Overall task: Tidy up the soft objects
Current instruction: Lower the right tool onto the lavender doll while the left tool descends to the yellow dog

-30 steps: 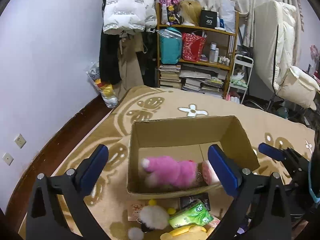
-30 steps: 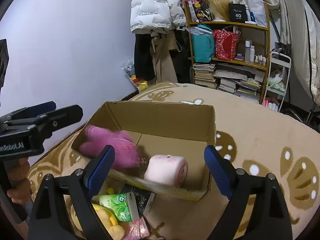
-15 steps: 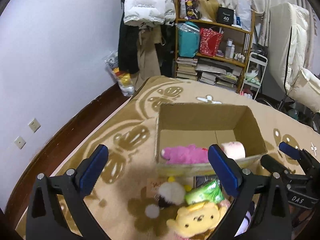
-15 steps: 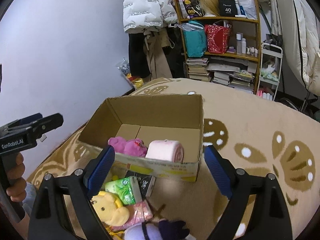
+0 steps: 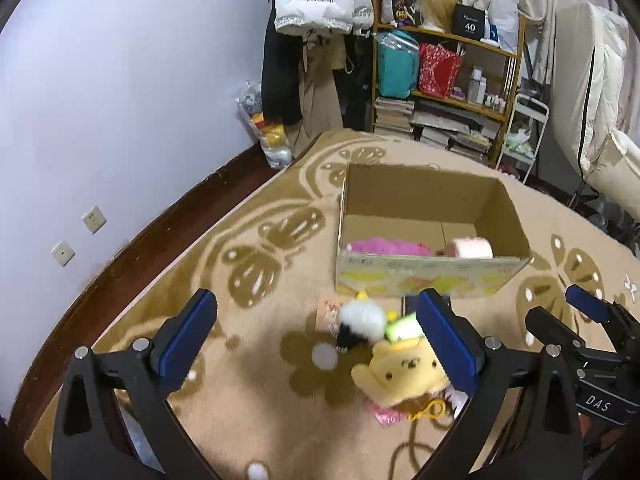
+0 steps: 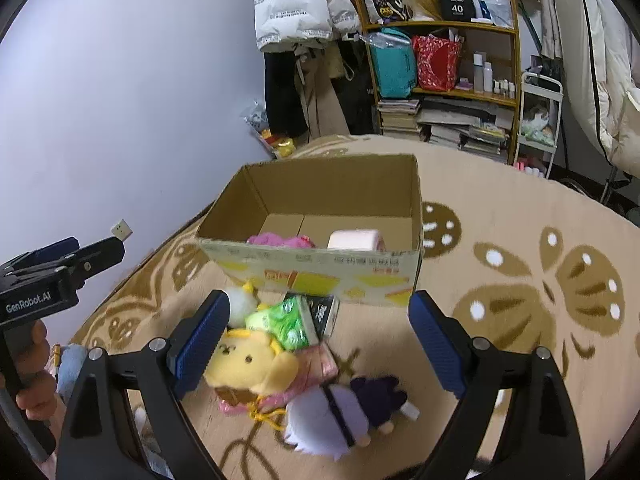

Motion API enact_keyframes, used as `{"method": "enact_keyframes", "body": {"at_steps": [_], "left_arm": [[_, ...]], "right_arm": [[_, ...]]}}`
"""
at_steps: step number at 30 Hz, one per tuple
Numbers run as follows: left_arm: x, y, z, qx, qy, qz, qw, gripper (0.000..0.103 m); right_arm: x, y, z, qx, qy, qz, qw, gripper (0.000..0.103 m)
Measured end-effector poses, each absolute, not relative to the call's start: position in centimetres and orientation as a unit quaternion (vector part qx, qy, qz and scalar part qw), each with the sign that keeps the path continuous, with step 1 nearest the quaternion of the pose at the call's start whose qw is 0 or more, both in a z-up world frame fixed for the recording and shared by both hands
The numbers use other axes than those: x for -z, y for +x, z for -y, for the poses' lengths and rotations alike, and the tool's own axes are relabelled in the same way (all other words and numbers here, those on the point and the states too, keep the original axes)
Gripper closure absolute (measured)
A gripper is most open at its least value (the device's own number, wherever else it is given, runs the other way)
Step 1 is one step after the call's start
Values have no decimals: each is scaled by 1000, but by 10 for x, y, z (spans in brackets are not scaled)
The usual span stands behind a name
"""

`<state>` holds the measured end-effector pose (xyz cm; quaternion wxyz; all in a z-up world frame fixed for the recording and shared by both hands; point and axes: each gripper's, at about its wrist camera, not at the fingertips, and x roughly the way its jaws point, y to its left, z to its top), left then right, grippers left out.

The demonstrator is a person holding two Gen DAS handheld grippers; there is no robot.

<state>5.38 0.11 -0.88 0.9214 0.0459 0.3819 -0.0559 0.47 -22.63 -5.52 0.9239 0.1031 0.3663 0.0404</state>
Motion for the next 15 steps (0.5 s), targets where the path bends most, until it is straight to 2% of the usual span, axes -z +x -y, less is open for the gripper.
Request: {"method": "enact_keyframes", "body": {"at_steps": [15], "left_arm": [[22, 31, -9, 42, 48, -422, 904, 4]], "right_arm": [[71, -11, 214, -30, 86, -420, 903, 8]]}}
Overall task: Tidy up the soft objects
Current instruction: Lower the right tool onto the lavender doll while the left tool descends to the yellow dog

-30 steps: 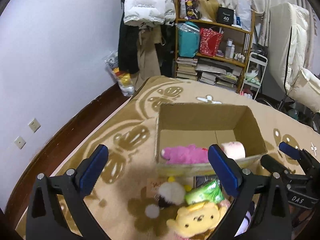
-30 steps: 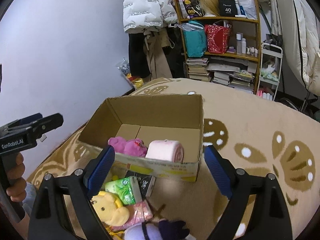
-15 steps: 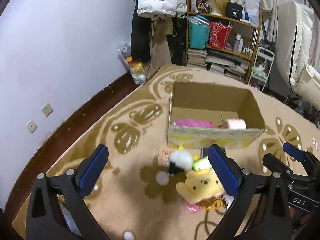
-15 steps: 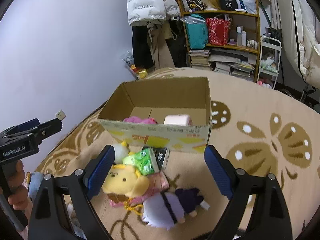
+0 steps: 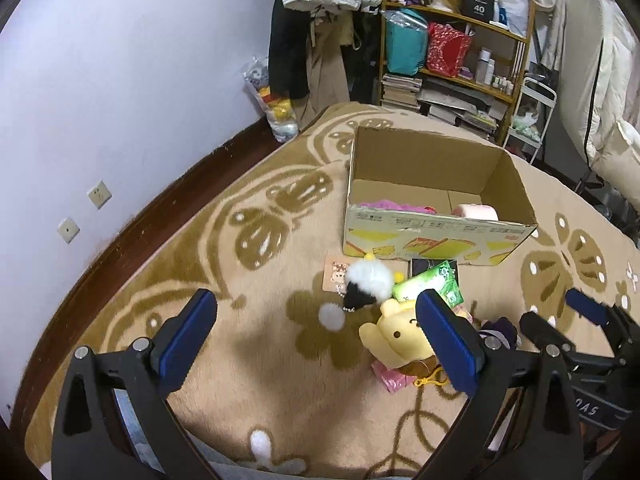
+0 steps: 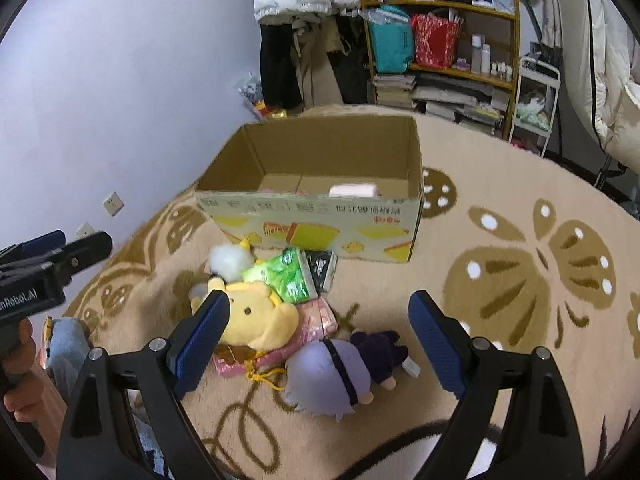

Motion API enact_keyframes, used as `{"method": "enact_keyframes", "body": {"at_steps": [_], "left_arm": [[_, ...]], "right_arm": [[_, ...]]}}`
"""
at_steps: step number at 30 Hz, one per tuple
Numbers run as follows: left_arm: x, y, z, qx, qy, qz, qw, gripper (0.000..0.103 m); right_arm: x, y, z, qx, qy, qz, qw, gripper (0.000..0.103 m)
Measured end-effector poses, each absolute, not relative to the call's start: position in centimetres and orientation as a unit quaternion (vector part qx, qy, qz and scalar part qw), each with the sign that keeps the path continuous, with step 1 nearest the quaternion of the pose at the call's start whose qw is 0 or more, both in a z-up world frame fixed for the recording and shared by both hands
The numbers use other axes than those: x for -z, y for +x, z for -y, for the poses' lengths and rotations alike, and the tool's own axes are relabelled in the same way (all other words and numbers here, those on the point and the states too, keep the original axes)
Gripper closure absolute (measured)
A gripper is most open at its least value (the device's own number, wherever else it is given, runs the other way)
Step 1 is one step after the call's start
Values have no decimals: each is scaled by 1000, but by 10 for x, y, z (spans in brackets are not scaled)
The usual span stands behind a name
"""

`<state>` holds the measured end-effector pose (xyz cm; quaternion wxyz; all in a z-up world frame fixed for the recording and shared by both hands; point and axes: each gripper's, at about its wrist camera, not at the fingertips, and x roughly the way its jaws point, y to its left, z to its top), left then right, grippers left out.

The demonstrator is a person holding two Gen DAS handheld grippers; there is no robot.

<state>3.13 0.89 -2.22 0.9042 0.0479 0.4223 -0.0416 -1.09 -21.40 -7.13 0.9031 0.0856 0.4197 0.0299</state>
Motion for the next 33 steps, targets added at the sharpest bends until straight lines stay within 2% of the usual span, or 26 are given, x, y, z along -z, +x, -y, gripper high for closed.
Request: {"method": "enact_keyframes", "body": {"at_steps": [14, 33], "left_arm": [[55, 45, -1, 46, 46, -484, 873, 4], [87, 58, 22, 62, 54, -529, 845, 4]], "right_arm": [[106, 5, 221, -20, 108, -494, 862, 8], [146, 20, 230, -6, 144, -566, 812, 8]]}}
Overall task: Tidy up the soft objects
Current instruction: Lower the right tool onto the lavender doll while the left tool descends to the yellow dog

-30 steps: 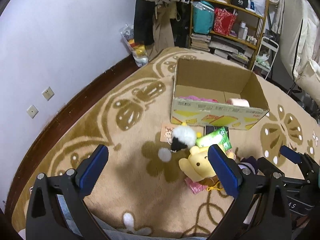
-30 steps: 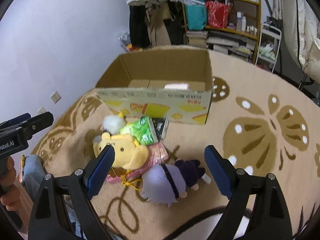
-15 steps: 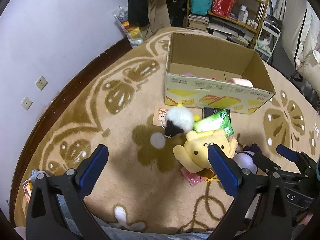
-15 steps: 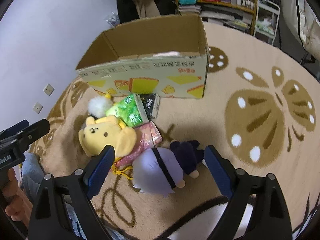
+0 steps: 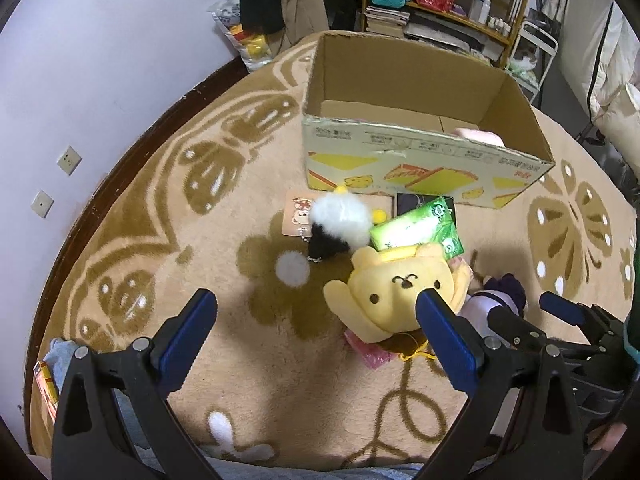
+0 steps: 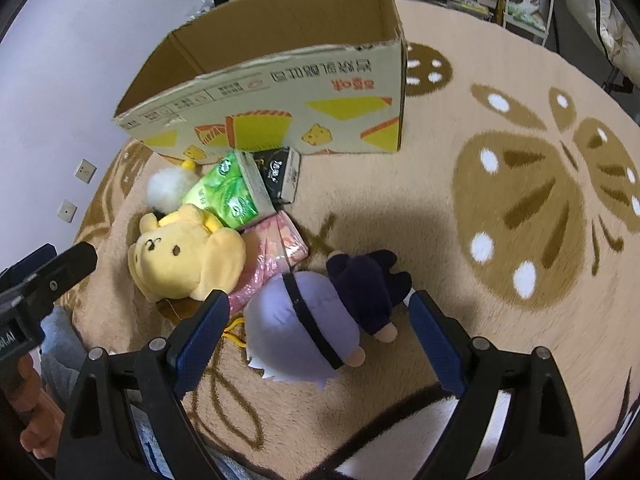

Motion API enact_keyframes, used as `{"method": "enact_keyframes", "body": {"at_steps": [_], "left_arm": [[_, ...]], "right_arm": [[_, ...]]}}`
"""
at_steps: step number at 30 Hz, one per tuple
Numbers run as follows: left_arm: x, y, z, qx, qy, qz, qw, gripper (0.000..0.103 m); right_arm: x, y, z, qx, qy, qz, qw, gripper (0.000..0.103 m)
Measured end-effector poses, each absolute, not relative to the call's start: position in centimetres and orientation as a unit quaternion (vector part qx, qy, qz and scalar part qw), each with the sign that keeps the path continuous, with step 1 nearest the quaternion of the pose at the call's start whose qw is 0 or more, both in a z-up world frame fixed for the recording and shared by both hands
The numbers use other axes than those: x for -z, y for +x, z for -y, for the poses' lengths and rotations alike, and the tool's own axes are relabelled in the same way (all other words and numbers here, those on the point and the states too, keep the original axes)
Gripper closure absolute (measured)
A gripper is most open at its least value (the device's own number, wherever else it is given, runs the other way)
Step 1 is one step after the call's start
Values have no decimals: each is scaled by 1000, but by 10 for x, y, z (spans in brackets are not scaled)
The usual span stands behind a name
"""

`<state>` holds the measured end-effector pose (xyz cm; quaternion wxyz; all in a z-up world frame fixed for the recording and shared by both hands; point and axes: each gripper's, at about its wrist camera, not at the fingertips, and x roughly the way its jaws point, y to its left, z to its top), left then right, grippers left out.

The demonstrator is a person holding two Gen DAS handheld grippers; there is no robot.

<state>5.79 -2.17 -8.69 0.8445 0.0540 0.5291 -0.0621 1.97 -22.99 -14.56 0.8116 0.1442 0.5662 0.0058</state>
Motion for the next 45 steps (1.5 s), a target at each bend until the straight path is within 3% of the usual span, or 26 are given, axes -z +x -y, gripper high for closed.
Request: {"method": "enact_keyframes", "body": {"at_steps": [37, 42, 45], "left_arm": [[141, 96, 48, 101, 37, -604, 790, 4], [145, 96, 57, 112, 52, -601, 789, 12], [147, 97, 57, 126, 29, -611, 781, 15]], "right_arm": [[193, 37, 223, -32, 171, -641, 748, 8], [192, 34, 226, -32, 178, -640, 747, 9], [190, 33, 224, -42, 176, -639, 747, 17]]}}
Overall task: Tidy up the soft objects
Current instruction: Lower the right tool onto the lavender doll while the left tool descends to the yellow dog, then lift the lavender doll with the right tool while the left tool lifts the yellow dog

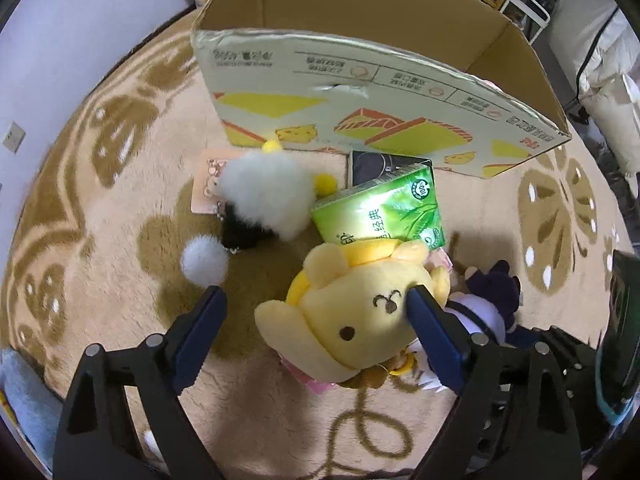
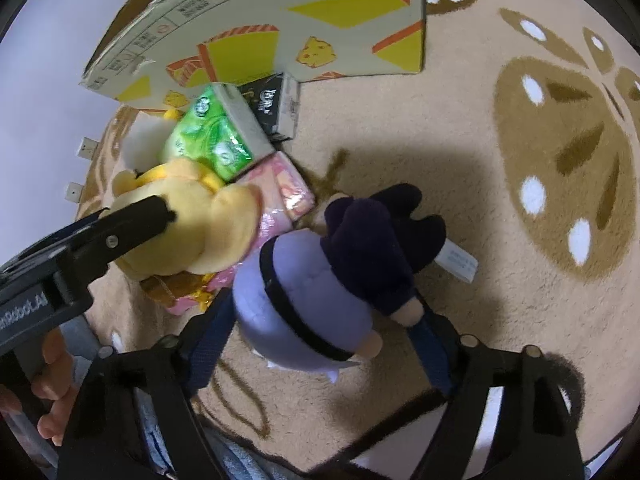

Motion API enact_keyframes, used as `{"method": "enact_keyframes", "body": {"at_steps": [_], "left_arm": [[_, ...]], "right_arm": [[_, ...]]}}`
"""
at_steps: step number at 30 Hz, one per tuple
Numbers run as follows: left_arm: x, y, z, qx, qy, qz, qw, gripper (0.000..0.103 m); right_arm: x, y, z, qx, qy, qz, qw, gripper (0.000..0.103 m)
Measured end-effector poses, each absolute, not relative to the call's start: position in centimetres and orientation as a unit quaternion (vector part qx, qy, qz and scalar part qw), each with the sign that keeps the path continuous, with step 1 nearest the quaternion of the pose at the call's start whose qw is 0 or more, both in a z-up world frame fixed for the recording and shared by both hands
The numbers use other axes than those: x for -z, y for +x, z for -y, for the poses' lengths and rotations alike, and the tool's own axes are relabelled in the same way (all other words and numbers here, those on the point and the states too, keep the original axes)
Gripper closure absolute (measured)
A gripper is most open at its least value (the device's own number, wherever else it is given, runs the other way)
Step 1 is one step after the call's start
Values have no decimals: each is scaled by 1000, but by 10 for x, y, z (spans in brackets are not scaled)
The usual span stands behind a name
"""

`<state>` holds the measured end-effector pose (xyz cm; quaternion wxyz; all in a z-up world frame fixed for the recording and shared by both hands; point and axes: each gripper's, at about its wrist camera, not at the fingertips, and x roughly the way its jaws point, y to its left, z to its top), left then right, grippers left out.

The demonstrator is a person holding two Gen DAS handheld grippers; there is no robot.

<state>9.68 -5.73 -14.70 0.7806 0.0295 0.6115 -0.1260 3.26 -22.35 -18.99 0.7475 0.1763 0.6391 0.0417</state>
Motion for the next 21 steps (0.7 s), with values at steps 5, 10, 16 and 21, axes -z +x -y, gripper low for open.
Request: {"method": "enact_keyframes", "body": {"at_steps": [5, 10, 16, 21], "left_arm": [[146, 95, 57, 137, 8, -616, 775, 36], [145, 91, 58, 146, 8, -615, 775, 49], [142, 87, 62, 149, 8, -607, 780, 54], [132, 84, 57, 141, 10, -594, 792, 54]], "right_arm": [[190, 33, 218, -51, 180, -637, 748, 28], [179, 29, 219, -49, 182, -618, 763, 41], [166, 24, 224, -35, 184, -596, 781, 42], [151, 15, 236, -30, 202, -560, 803, 42]]}}
